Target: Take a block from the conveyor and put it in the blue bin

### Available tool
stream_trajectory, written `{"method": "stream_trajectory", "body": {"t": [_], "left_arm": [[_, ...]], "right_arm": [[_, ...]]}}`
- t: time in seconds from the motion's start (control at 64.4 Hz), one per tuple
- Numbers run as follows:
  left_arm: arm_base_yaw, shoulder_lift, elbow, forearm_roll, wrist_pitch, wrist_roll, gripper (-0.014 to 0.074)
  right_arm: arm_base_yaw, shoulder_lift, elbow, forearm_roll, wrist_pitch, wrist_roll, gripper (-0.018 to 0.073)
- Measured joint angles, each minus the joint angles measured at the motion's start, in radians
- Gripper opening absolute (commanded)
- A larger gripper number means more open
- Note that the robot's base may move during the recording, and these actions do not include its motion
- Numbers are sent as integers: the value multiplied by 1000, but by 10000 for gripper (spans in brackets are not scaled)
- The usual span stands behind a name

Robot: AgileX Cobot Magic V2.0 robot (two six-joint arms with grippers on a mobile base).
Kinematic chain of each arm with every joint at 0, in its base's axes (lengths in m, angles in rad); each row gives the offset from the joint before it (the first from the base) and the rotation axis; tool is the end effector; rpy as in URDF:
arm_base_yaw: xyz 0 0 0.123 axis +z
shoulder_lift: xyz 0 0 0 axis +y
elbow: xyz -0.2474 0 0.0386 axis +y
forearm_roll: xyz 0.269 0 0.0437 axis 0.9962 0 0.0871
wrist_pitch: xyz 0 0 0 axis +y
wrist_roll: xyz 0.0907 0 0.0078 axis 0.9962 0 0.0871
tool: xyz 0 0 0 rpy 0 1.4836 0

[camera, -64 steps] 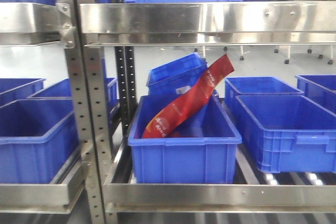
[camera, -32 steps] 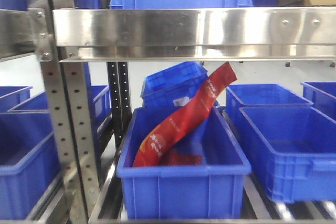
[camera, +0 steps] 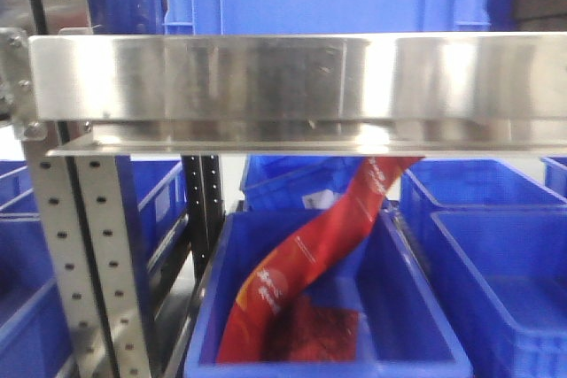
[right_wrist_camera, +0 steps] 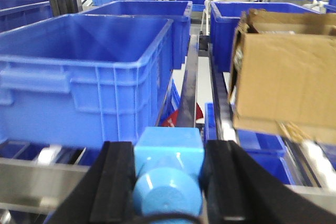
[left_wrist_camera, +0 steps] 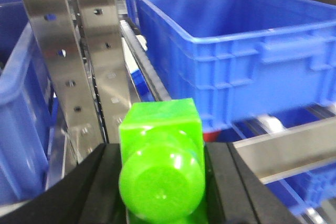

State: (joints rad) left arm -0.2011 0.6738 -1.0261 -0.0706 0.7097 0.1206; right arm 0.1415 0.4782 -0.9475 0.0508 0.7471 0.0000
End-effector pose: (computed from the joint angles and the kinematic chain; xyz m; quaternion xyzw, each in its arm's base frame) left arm 0.1518 -0.0352 0.4171 0.1201 0.7863 -0.0588 0.6032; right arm 0.1061 0.0183 0.4144 -0.0511 0.7692 0.0701 0.6330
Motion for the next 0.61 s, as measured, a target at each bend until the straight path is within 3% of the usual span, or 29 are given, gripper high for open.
{"method": "stream_trajectory", "body": {"t": [0.606], "left_arm": [[0,0,0,0,-2,0,-111]], "right_arm": [[0,0,0,0,0,0,-151]]}}
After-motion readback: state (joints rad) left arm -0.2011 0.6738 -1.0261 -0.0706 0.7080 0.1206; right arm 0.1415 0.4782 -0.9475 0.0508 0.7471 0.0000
